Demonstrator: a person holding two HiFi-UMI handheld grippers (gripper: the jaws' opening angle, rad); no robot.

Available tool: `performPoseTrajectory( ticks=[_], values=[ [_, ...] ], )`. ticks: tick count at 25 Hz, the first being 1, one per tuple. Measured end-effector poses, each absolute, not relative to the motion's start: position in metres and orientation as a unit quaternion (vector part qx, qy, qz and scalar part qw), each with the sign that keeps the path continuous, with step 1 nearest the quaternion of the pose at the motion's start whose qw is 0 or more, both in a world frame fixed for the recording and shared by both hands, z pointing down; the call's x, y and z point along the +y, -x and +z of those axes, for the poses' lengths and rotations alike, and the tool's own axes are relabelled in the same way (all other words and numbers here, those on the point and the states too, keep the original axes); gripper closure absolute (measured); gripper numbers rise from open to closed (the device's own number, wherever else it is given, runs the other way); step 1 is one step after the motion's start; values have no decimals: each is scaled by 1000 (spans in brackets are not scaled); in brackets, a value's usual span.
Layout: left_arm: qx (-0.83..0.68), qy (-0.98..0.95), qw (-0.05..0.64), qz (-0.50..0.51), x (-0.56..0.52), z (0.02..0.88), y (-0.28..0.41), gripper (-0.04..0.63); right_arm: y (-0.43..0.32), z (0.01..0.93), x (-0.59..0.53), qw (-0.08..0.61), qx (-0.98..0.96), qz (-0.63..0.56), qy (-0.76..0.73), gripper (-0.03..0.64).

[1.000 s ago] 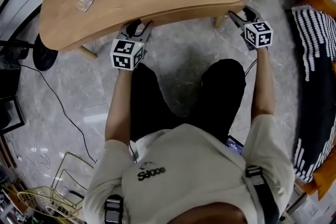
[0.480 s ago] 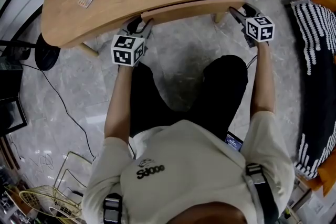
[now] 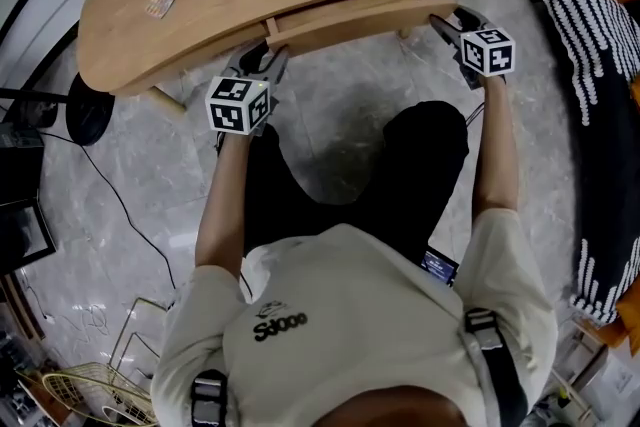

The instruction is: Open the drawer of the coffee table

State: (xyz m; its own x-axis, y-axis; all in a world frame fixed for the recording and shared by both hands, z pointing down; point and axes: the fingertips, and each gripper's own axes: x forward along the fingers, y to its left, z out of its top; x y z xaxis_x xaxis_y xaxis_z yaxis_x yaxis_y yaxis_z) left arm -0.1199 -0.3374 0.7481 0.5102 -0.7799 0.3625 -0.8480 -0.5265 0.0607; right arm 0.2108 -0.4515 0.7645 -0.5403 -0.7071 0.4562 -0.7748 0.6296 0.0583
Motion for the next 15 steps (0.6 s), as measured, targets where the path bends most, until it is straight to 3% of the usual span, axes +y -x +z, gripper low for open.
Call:
performPoseTrajectory(
  ticks=[15],
  values=[
    [-459, -868, 110, 150, -295, 748, 108, 454, -223, 766, -406, 213, -866, 88, -444, 359]
  ],
)
